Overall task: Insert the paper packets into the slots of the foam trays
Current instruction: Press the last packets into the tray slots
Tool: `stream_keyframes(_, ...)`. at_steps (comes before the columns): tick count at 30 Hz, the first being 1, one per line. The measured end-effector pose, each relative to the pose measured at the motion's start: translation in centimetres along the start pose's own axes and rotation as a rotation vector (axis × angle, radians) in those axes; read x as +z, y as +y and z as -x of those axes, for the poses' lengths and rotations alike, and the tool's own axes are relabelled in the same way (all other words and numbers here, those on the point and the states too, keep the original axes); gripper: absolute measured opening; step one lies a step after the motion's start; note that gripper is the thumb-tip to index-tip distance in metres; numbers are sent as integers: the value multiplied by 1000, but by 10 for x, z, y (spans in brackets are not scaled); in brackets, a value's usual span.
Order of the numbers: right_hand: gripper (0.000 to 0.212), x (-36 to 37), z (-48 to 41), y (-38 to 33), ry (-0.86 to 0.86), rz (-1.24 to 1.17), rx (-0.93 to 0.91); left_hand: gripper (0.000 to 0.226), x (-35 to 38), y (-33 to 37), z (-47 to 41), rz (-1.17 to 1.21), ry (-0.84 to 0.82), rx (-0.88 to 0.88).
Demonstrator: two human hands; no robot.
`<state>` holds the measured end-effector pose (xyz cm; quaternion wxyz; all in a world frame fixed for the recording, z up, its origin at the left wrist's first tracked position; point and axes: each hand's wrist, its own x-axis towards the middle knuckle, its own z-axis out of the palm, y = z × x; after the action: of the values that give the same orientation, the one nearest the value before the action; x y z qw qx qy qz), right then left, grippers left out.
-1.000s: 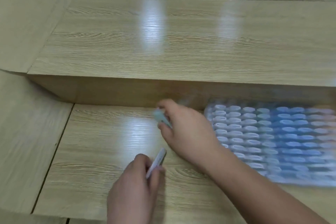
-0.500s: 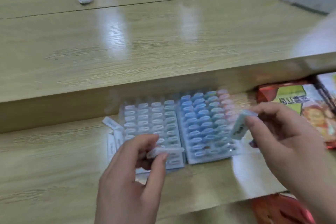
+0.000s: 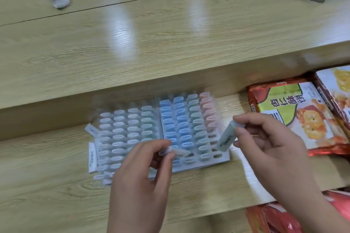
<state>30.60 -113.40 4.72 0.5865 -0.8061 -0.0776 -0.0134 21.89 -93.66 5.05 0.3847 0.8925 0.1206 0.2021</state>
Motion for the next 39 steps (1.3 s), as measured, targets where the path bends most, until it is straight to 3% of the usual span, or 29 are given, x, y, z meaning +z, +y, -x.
stream_keyframes(7,34,7,1,5,-69,-213,75,33,3,-1,2,23,54,-26)
stream_keyframes(13,29,23,3,11,-126,-236,80,23,-2,0,5,69,108,-21)
stream_keyframes(16,21,30,7,15,-159,-98,12,21,-6,-4,6,77,124,-46)
stream_keyframes(21,13,33,8,20,-264,369,-344,24,-15,-12,10,102,141,-70)
stream_keyframes(30,11,31,4,14,-299,620,-626,26,-25,-17,13,100,138,-65)
stream_keyframes(35,27,35,4,5,-388,791,-640,25,-27,-11,11,160,146,-80)
stream_keyframes(39,37,31,8,-1,-369,731,-541,27,-26,-5,6,194,143,-73)
